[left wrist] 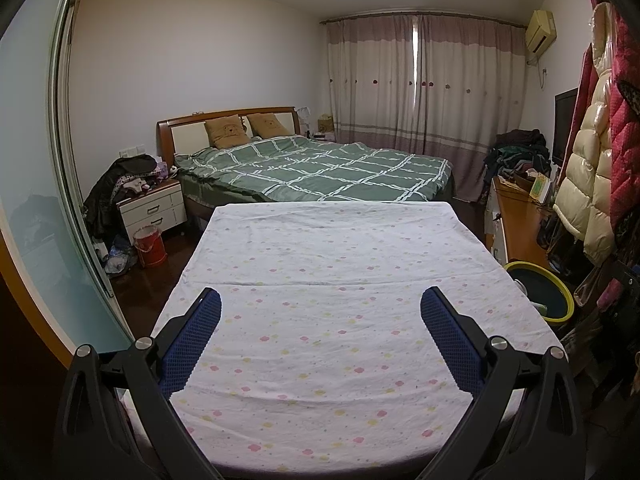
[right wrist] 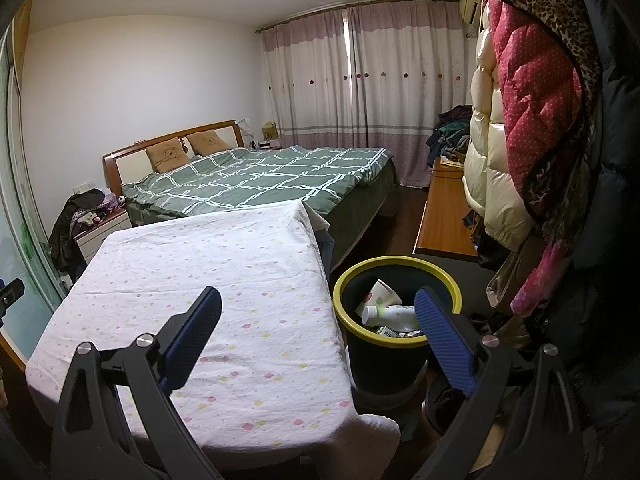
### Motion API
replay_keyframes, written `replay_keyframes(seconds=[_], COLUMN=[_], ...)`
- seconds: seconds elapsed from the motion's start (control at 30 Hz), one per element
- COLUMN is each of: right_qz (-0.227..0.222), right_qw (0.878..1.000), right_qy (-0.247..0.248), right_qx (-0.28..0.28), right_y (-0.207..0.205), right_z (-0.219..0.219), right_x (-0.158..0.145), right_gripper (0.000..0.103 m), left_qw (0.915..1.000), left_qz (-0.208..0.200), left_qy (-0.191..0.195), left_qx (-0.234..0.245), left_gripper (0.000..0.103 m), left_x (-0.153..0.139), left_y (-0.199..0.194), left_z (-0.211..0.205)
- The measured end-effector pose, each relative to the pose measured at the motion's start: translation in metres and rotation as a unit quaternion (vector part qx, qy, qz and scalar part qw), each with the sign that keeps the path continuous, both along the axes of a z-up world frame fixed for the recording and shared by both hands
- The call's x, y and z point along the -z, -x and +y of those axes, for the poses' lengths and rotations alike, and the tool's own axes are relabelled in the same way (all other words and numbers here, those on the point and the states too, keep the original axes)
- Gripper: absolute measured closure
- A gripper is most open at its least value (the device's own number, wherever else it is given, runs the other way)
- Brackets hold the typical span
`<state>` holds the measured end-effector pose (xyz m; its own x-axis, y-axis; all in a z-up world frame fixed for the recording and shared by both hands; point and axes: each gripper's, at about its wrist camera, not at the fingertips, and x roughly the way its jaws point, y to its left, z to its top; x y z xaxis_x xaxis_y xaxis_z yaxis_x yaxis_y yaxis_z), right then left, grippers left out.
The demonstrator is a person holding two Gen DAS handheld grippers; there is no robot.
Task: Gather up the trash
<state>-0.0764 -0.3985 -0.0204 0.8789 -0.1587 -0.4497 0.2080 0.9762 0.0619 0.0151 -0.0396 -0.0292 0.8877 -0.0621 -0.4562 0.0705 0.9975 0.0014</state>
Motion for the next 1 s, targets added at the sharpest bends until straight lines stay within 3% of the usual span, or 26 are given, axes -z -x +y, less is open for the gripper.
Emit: replay_keyframes(seconds=[1.0], right_qz=[0.003], right_qw=[1.000], right_qy=[-0.002], right_qx=[-0.003], right_y=[-0.0010], right_z=[0.0015], right_x=[0.0044], right_gripper=[0.010], left_qw=[1.0000], left_qz=[0.006], left_qy=[-0.001], left_qx=[-0.003], left_gripper=[0.005], left_x=[0.0069], left_y=[0.0015], left_z=[-0.0051])
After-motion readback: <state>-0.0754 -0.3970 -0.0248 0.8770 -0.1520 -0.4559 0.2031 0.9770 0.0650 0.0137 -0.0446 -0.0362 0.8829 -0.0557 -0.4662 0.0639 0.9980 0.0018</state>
